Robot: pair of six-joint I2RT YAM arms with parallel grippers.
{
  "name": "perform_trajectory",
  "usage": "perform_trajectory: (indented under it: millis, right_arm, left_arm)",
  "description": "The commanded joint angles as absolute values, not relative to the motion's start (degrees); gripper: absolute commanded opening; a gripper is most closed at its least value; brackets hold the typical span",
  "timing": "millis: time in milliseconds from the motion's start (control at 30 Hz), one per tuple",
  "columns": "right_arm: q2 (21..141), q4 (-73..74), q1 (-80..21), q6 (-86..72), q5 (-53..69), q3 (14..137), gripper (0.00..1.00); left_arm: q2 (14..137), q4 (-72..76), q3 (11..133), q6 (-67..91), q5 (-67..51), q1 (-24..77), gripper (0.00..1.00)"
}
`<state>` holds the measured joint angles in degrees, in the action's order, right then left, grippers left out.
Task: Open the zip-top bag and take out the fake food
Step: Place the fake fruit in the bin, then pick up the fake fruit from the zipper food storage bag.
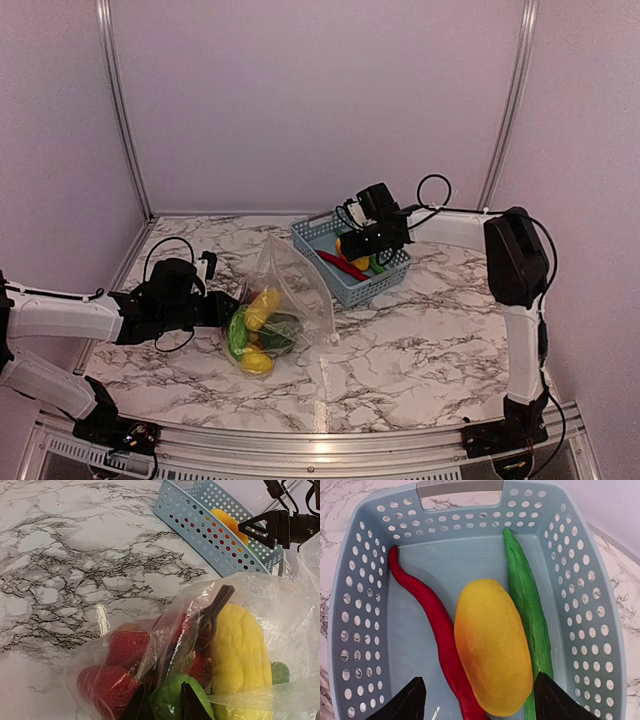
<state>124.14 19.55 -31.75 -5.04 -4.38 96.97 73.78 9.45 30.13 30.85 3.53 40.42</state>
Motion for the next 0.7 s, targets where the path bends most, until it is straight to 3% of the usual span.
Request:
perform_trajectory:
  millis: [0, 333, 667]
  right_arm:
    - [119.6, 23.3, -31.3, -5.7, -4.5, 99.7, 0.73]
    - [109.1, 26.9, -32.3, -8.1, -1.7, 97.3, 0.67]
    - [99.5, 31.7, -37.7, -8.7, -0.6, 94.5, 0.38]
  left_arm:
    - [74.2, 6.0, 28.7, 30.6, 4.6, 40.0, 0.24]
    - [74.9, 6.9, 28.6, 30.7, 4.3, 40.0, 0.24]
    - [75.5, 8.0, 28.4, 30.7, 4.2, 40.0, 0.23]
